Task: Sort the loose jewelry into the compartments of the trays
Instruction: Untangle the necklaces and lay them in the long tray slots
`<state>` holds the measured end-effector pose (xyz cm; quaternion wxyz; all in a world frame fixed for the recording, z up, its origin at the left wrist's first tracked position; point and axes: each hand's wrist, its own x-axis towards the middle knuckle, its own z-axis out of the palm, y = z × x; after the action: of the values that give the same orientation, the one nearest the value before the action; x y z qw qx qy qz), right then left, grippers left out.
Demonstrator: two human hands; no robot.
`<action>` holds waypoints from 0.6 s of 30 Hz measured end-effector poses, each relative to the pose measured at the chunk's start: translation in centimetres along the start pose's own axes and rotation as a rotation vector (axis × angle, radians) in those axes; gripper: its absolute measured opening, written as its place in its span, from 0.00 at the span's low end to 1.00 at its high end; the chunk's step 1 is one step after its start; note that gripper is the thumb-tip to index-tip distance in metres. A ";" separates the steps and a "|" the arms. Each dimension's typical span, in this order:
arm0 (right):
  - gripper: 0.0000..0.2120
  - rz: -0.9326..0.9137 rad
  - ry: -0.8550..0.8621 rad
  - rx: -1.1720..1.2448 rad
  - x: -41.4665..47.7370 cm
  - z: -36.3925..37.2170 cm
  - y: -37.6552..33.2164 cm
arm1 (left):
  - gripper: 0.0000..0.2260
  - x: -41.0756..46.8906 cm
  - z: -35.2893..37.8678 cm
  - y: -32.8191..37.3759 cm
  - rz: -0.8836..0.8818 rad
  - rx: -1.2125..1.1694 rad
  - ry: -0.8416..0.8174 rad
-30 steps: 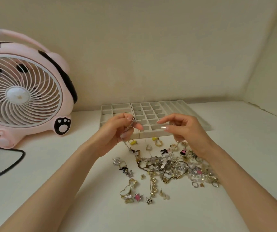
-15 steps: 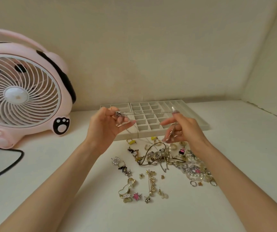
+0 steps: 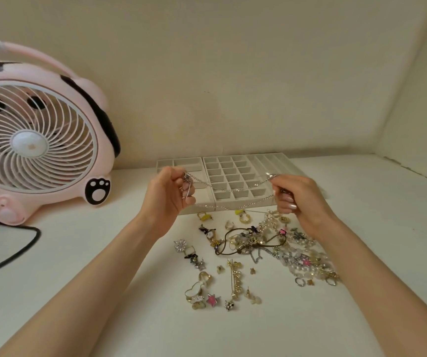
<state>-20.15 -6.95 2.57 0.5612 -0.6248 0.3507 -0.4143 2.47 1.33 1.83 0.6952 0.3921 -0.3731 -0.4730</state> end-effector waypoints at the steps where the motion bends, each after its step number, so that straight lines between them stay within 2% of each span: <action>1: 0.15 -0.009 -0.009 0.001 0.1 -0.1 0.0 | 0.09 0.0 0.1 -0.1 0.001 0.009 -0.004; 5: 0.10 -0.033 -0.019 -0.027 0.2 -0.2 0.1 | 0.09 0.1 0.2 -0.2 0.017 0.071 -0.036; 9: 0.07 -0.060 -0.003 -0.135 0.1 0.1 0.5 | 0.12 0.3 -0.2 -0.7 0.050 0.203 0.056; 11: 0.05 -0.037 -0.041 -0.238 0.1 0.4 0.8 | 0.12 0.4 -0.4 -0.8 0.068 0.218 0.123; 14: 0.07 -0.013 -0.119 -0.455 0.1 0.9 1.3 | 0.12 0.6 -0.8 -0.8 0.075 0.233 0.193; 18: 0.09 -0.158 -0.098 -0.758 0.0 0.9 1.4 | 0.10 0.5 -0.9 -1.0 0.105 0.390 0.198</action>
<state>-19.32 -6.74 1.13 0.2732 -0.8319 0.4025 -0.2671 3.06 0.74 0.59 0.6631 0.5436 -0.4076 -0.3141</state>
